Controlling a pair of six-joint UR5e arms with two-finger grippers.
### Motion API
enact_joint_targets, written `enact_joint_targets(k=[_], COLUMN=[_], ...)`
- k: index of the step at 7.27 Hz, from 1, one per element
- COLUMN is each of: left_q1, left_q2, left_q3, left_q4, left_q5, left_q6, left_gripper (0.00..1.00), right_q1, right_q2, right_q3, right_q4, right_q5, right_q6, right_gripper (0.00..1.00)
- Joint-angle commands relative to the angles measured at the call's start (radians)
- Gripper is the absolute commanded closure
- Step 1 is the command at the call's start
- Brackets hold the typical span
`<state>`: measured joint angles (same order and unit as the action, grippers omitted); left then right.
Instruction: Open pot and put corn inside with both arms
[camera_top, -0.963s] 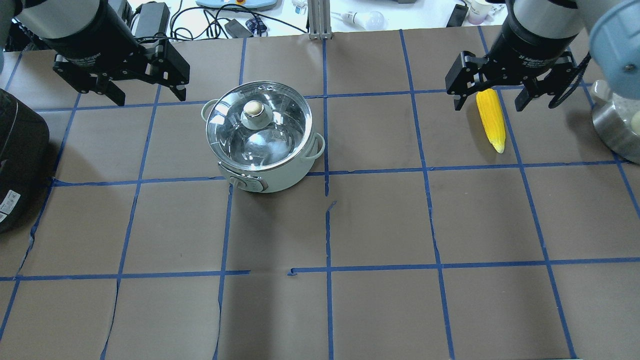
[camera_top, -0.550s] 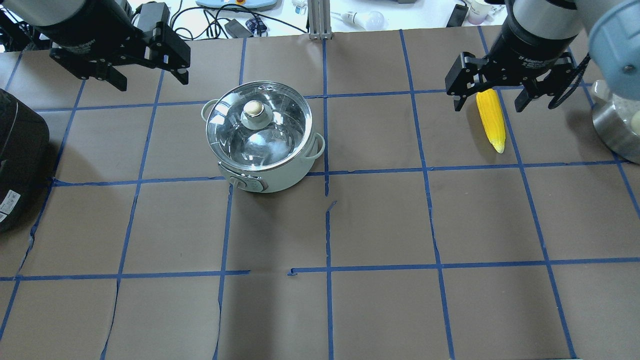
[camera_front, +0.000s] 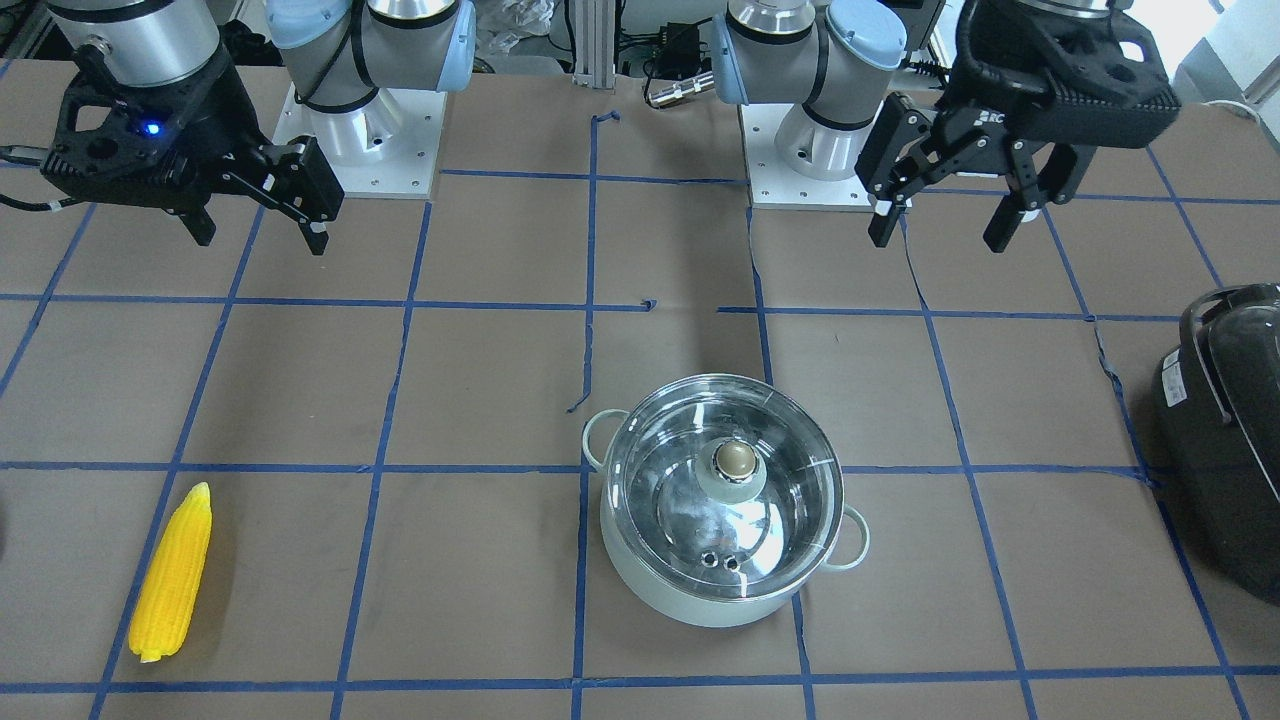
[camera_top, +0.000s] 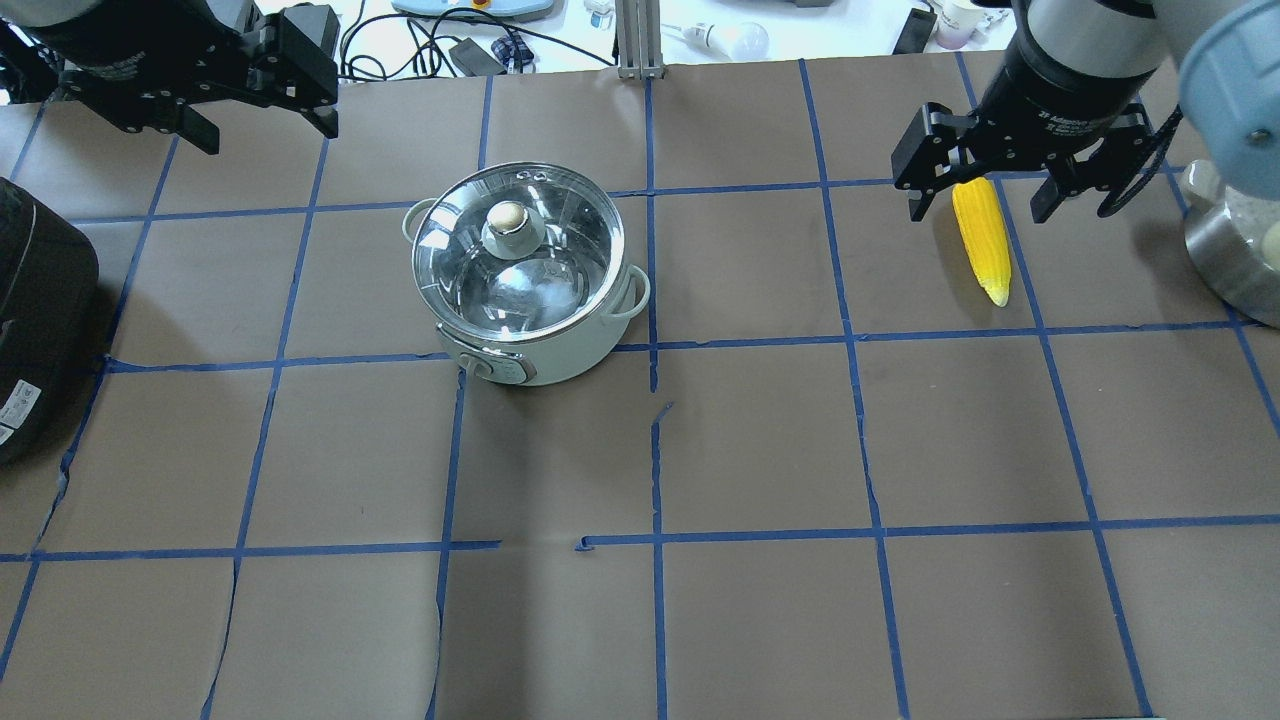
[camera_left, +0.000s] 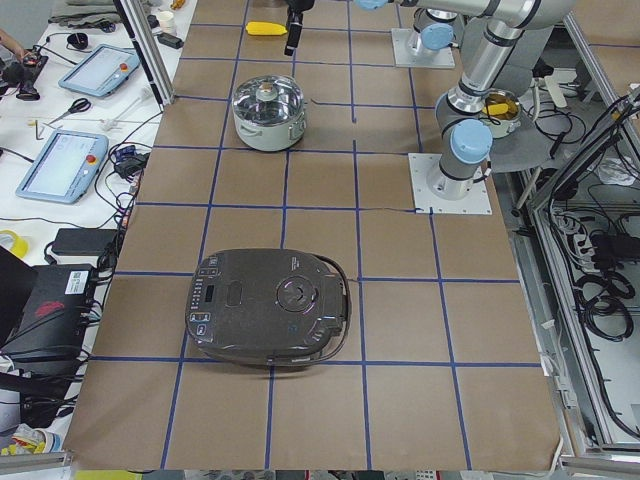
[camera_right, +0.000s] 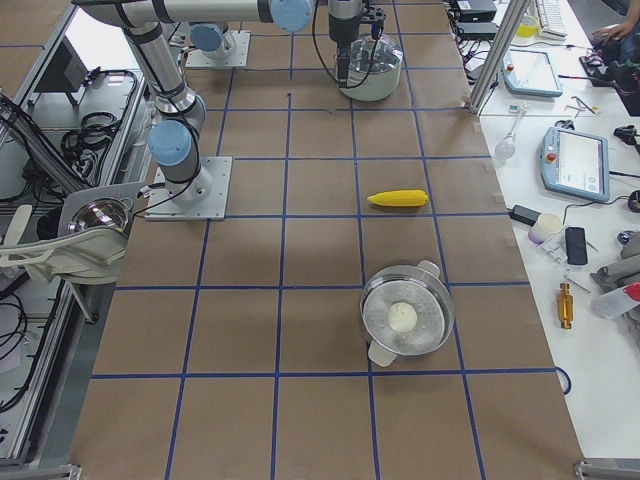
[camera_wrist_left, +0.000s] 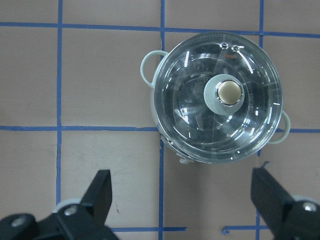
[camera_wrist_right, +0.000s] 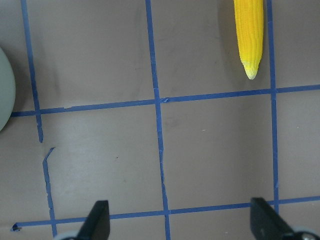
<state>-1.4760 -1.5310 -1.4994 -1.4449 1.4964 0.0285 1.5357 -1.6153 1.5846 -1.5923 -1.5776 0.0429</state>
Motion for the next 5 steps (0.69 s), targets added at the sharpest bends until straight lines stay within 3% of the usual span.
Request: enact_joint_targets(k=[1,3,5], left_q1=[0.030,-0.004,-0.053], left_q2=[-0.056,-0.066,-0.060], left_q3=[-0.002,-0.002,-0.007], left_q4=[0.004,-0.008,-0.008], left_q5=[-0.002,0.008,0.118], left_q6=[0.028,0.016,0.013], left_gripper=[0.00,0.00,0.00], right_q1=[0.000,0.001,0.001], right_q2=[0.001,0.000,0.000], right_q3=[0.000,0.001,0.000], right_q4=[0.000,0.002,0.002], right_q5=[0.001,0.001,0.001], right_q6=[0.000,-0.002,-0.008], right_gripper=[0.00,0.00,0.00])
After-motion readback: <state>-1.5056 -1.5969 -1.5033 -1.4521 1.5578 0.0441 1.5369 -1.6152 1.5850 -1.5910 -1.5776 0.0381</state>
